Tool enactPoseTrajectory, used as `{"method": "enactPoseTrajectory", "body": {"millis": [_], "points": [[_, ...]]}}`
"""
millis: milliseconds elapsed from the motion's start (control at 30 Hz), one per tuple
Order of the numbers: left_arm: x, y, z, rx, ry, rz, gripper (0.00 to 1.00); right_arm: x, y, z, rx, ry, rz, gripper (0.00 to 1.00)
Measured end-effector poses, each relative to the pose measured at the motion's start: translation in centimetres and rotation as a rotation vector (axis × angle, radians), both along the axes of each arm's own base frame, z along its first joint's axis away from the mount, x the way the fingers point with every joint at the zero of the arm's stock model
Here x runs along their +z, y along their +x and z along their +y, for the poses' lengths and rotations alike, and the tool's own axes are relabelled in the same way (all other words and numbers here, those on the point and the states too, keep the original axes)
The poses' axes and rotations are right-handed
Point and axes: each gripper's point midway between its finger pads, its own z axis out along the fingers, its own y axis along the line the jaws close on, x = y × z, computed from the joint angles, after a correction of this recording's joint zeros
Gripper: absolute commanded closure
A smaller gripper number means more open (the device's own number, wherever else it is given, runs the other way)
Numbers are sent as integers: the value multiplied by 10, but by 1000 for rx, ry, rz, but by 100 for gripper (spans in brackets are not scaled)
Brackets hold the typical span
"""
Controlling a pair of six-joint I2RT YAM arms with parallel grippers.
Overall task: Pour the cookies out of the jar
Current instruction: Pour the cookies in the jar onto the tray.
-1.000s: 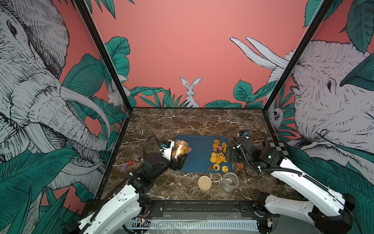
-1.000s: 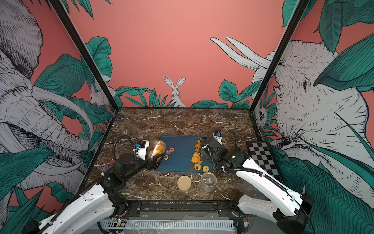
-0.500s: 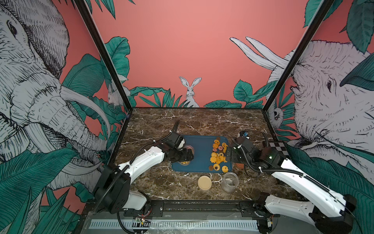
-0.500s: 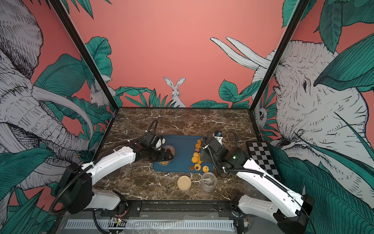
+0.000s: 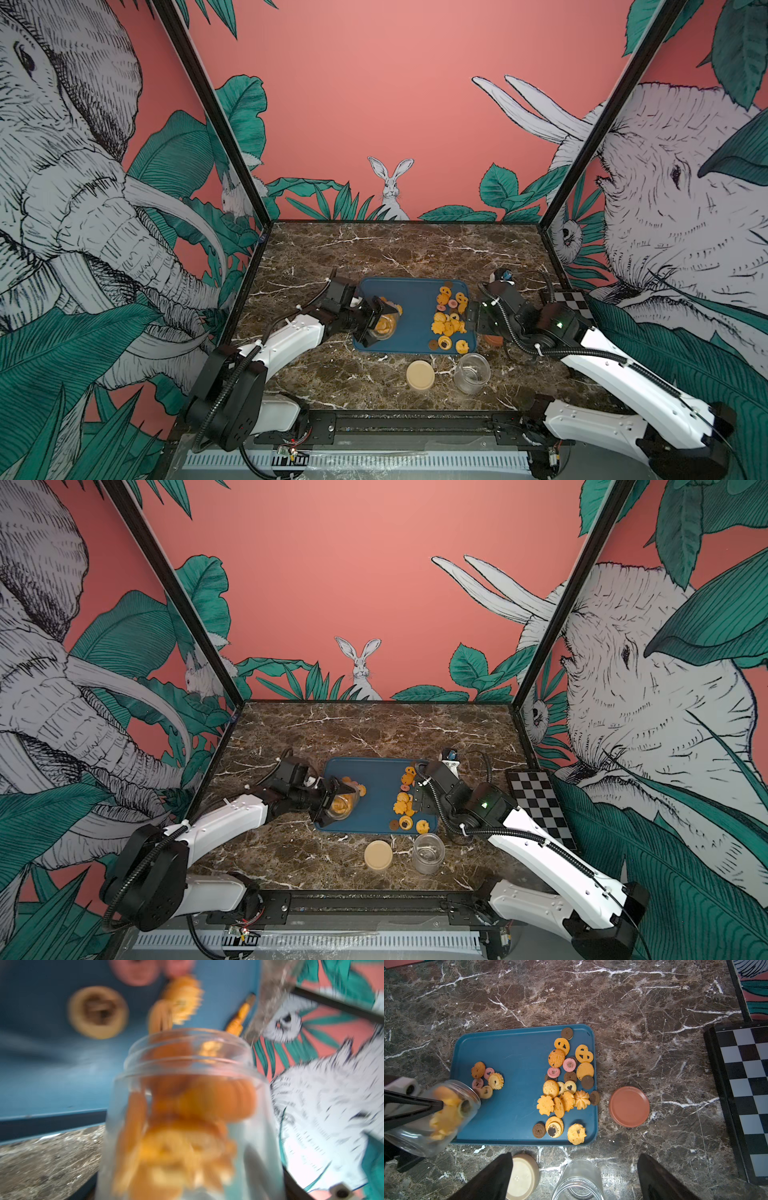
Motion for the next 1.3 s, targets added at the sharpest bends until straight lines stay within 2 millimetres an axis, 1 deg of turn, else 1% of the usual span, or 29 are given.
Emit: {"method": "enactPoseTrajectory", "body": {"millis": [33, 100, 167, 233, 300, 367, 467, 500, 533, 567, 633, 700, 733, 767, 800, 833, 867, 933, 1033, 1067, 1133, 1200, 1300], "points": [[-8, -3, 2, 41, -12, 44, 100, 0, 0, 0, -1, 1, -1, 4], [-15, -6, 5, 100, -22, 81, 100, -3, -1, -1, -3, -2, 3, 4], [-13, -4, 8, 122, -32, 91, 100, -7, -2, -2, -6, -9, 12, 5], [-8, 6, 7, 185, -86, 55, 100, -11, -3, -3, -6, -16, 18, 5], [-5, 7, 8, 205, -84, 52, 100, -12, -3, -3, -7, -17, 20, 5], [8, 4, 10, 203, -69, 36, 100, -11, -3, -4, -8, -13, 17, 5], [46, 4, 11, 211, -126, -50, 100, -9, -4, -5, -10, -8, 11, 5], [55, 5, 12, 212, -142, -75, 100, -9, -4, -5, -9, -8, 10, 5], [61, 6, 13, 210, -146, -90, 100, -10, -4, -5, -9, -8, 11, 5], [62, 8, 14, 202, -135, -102, 100, -10, -4, -5, -9, -9, 12, 5], [51, 14, 19, 174, -87, -89, 100, -10, -3, -4, -9, -9, 12, 5], [26, 18, 21, 122, -12, -54, 100, -11, -3, -3, -9, -10, 14, 5], [9, 18, 23, 68, 58, -35, 100, -11, -3, -3, -9, -10, 14, 5], [-2, 17, 26, 19, 123, -26, 100, -11, -3, -3, -9, -10, 14, 5], [-13, 15, 32, -56, 226, -13, 100, -10, -3, -4, -9, -9, 12, 5], [-12, 17, 36, -126, 295, -34, 100, -9, -3, -4, -10, -7, 10, 5], [-6, 22, 39, -186, 352, -88, 100, -8, -4, -5, -11, -4, 6, 5], [10, 31, 48, -273, 447, -203, 100, -5, -4, -8, -17, 6, -3, 5], [32, 34, 58, -390, 546, -320, 100, -3, -6, -9, -21, 19, -12, 5], [35, 34, 59, -432, 573, -341, 100, -3, -6, -10, -22, 18, -11, 5], [34, 30, 56, -533, 630, -365, 100, -5, -6, -9, -22, 14, -8, 5], [25, 26, 54, -637, 686, -366, 100, -6, -5, -9, -22, 9, -4, 5], [10, 14, 55, -801, 788, -342, 100, -6, -5, -9, -22, 7, -2, 5]]}}
